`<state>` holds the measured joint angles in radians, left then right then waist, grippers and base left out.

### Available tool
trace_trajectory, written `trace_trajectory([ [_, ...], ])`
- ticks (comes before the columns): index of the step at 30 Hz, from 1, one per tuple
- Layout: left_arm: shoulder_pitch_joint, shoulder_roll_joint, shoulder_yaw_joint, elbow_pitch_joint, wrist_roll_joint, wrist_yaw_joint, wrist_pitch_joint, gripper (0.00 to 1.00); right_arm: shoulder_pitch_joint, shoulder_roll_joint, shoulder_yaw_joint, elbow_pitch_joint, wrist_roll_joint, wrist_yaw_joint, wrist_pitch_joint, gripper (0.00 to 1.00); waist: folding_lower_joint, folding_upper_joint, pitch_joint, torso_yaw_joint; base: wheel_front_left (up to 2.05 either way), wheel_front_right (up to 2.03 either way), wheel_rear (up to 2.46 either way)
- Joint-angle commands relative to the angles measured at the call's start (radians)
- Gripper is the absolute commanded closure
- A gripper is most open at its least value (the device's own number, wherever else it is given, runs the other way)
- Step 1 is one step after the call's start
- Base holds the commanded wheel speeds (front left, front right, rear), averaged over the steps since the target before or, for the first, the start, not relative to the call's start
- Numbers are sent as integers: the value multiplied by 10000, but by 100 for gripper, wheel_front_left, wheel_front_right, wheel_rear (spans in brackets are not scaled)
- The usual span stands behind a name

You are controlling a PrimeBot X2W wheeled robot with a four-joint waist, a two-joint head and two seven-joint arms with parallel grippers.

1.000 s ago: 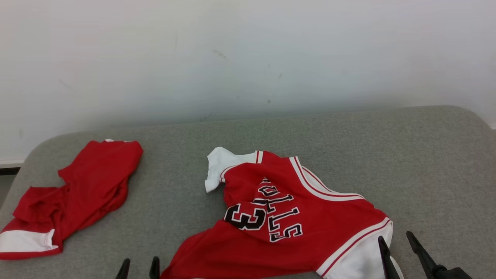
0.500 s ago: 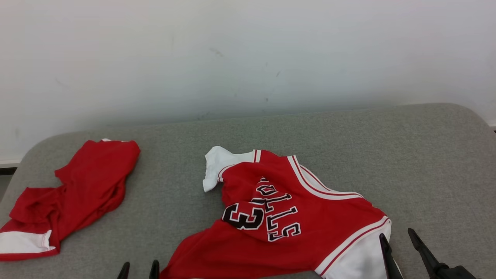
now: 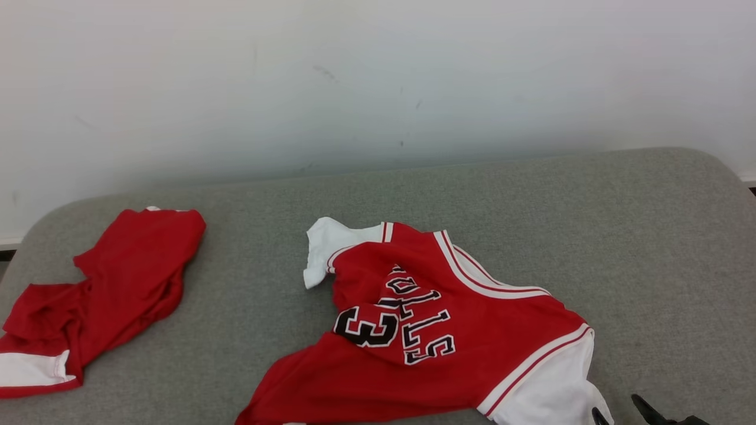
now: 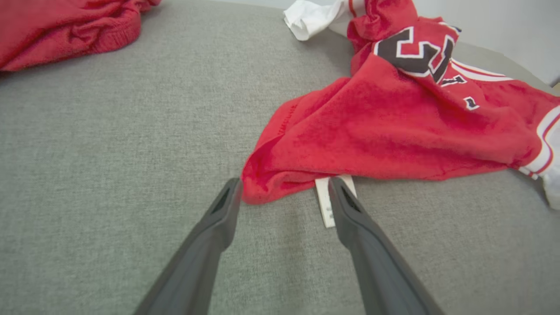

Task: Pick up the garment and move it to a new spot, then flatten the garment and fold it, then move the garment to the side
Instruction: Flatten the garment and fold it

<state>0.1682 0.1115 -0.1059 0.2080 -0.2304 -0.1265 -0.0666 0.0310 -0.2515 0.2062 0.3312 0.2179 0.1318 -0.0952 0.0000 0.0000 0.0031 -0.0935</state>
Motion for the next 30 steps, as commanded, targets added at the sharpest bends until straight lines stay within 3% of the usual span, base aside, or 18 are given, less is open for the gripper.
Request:
trace_trajectory([
  [1,102,123,-66,-123,-217,-32,264,0,-21,-131,81,16,114,-23,151,0,0,0,109,-25,0,0,0],
  [12,-129,685,-489,-774,-890,-47,1445,0,-864,-712,964,321,992,-23,919,0,0,0,952,77,0,0,0],
  [20,-381,809,-816,-705,-1274,-50,1542,0,-1292,-1013,1946,842,1845,-23,1003,0,0,0,1133,221,0,0,0],
  [30,-373,1094,-741,-710,-1427,96,1379,0,-1497,-1118,2434,1235,2206,-23,709,0,0,0,1128,178,0,0,0],
])
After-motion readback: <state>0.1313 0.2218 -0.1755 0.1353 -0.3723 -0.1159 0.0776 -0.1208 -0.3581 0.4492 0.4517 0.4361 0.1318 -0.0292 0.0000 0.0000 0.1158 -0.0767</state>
